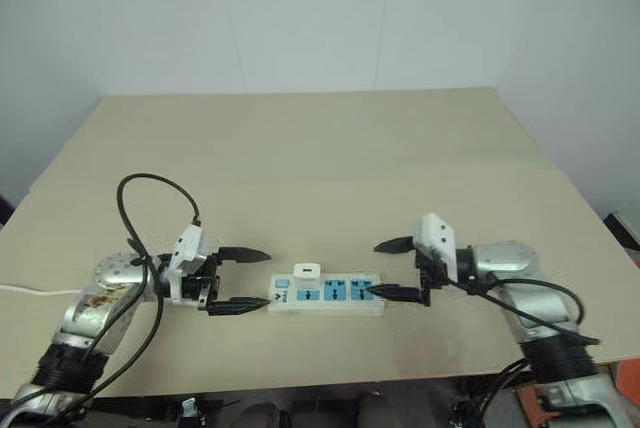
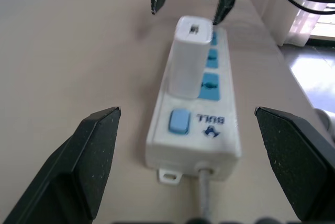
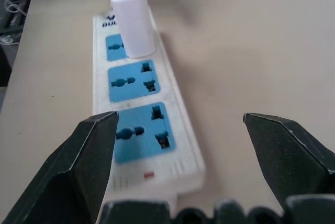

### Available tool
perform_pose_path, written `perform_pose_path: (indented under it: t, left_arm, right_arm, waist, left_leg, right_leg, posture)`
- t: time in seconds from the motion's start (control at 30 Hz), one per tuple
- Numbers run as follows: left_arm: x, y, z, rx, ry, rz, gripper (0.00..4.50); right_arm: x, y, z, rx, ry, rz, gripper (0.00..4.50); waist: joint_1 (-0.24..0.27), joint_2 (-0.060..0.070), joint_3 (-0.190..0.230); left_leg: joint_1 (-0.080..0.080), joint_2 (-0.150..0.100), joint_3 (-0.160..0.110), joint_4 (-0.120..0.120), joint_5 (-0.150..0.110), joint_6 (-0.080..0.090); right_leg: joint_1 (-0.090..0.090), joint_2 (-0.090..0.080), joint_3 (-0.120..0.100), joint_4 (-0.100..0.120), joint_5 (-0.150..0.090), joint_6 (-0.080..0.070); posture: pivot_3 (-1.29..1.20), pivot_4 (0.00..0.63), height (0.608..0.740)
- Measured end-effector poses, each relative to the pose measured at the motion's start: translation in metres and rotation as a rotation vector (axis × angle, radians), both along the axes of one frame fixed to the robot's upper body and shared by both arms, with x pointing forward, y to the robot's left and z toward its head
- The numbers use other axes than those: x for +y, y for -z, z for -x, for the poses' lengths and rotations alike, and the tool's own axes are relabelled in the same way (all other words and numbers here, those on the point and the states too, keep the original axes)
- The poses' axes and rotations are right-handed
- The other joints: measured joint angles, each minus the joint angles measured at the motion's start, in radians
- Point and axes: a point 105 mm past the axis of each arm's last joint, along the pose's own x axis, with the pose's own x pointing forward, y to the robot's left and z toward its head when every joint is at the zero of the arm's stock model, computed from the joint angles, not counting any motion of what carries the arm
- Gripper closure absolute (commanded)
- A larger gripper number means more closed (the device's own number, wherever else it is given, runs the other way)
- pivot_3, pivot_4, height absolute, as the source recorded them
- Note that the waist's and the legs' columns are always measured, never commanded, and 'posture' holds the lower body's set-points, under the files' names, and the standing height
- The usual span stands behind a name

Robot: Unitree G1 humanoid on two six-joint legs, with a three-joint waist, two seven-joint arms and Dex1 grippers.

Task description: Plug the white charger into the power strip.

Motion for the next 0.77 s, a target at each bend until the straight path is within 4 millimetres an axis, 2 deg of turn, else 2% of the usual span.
perform_pose_path:
  t: [0.2, 0.4, 0.53, 0.77]
  left_arm:
    - [0.028, -0.017, 0.012, -0.005, -0.066, -0.039, 0.03]
    - [0.048, -0.025, 0.019, -0.002, -0.142, -0.065, 0.03]
    - [0.051, -0.023, 0.021, 0.013, -0.159, -0.070, 0.03]
    - [0.051, -0.024, 0.020, 0.016, -0.166, -0.070, 0.03]
  right_arm:
    - [-0.030, -0.019, 0.009, -0.037, 0.078, 0.021, 0.00]
    - [-0.056, -0.025, 0.021, -0.035, 0.172, 0.037, 0.00]
    - [-0.063, -0.026, 0.027, -0.027, 0.206, 0.046, 0.00]
    - [-0.063, -0.030, 0.028, -0.040, 0.221, 0.052, 0.00]
  waist:
    - [0.006, 0.000, 0.007]
    - [0.009, 0.000, 0.014]
    - [0.008, 0.000, 0.015]
    - [0.007, 0.000, 0.015]
  left_leg:
    - [0.000, 0.000, 0.003, 0.000, 0.000, 0.000]
    - [-0.001, 0.000, 0.003, 0.000, 0.000, 0.000]
    - [-0.001, 0.000, 0.004, 0.000, 0.000, 0.000]
    - [-0.001, 0.000, 0.004, 0.000, 0.000, 0.000]
  right_leg:
    - [0.001, 0.000, -0.001, -0.001, 0.000, 0.000]
    - [0.001, 0.000, -0.001, -0.002, 0.000, 0.000]
    - [0.001, 0.000, -0.001, -0.002, 0.000, 0.000]
    - [0.001, 0.000, -0.001, -0.002, 0.000, 0.000]
  posture:
    - [0.00, 0.150, 0.740]
    - [0.00, 0.150, 0.740]
    - [0.00, 0.150, 0.740]
    - [0.00, 0.150, 0.740]
